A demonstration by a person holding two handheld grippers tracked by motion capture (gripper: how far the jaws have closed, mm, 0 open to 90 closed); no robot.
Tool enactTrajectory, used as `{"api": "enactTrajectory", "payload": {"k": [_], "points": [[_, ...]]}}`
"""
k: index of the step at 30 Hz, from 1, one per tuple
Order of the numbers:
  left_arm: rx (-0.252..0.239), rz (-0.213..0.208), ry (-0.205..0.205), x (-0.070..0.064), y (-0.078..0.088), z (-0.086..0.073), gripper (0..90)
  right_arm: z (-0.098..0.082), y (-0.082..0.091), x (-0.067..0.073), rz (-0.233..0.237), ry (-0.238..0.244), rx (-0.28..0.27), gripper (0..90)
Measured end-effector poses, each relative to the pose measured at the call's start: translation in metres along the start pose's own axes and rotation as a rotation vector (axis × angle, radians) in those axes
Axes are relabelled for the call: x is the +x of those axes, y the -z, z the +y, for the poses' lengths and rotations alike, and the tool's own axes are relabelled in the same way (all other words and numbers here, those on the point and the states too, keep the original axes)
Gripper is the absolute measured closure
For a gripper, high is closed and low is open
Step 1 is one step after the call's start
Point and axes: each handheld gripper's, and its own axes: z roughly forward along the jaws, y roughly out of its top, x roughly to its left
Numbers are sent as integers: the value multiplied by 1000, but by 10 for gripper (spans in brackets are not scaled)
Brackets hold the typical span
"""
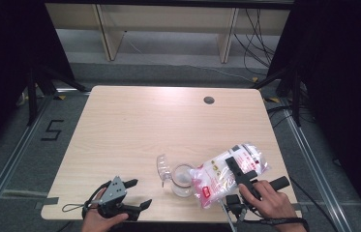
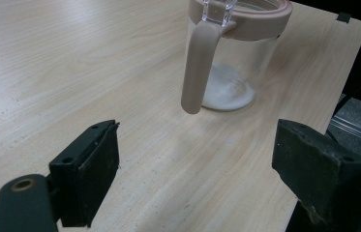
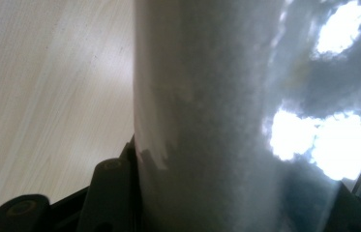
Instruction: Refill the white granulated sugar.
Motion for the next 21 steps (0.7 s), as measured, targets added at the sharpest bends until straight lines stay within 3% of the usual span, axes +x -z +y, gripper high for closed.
{"api": "enactTrajectory", "payload": {"k": [4, 6, 11, 12, 16, 18, 21], "points": [[0, 1, 1, 0, 0, 0, 166, 1, 1, 1, 5, -13, 4, 546], [1, 0, -1, 0, 0, 0, 166, 1, 0, 1, 5, 10, 5, 546], [2, 0, -2, 0, 0, 0, 166, 2, 1, 2, 10, 13, 18, 547], [2, 0, -2, 0, 0, 0, 166, 3, -1, 0, 0, 49, 4, 547], [0, -2, 6, 0, 0, 0, 166, 3, -1, 0, 0, 48, 3, 547], [0, 0, 8, 0, 0, 0, 166, 3, 0, 1, 4, 23, 5, 547], [-1, 3, 16, 0, 0, 0, 166, 3, -1, 0, 6, 52, 4, 548]]}}
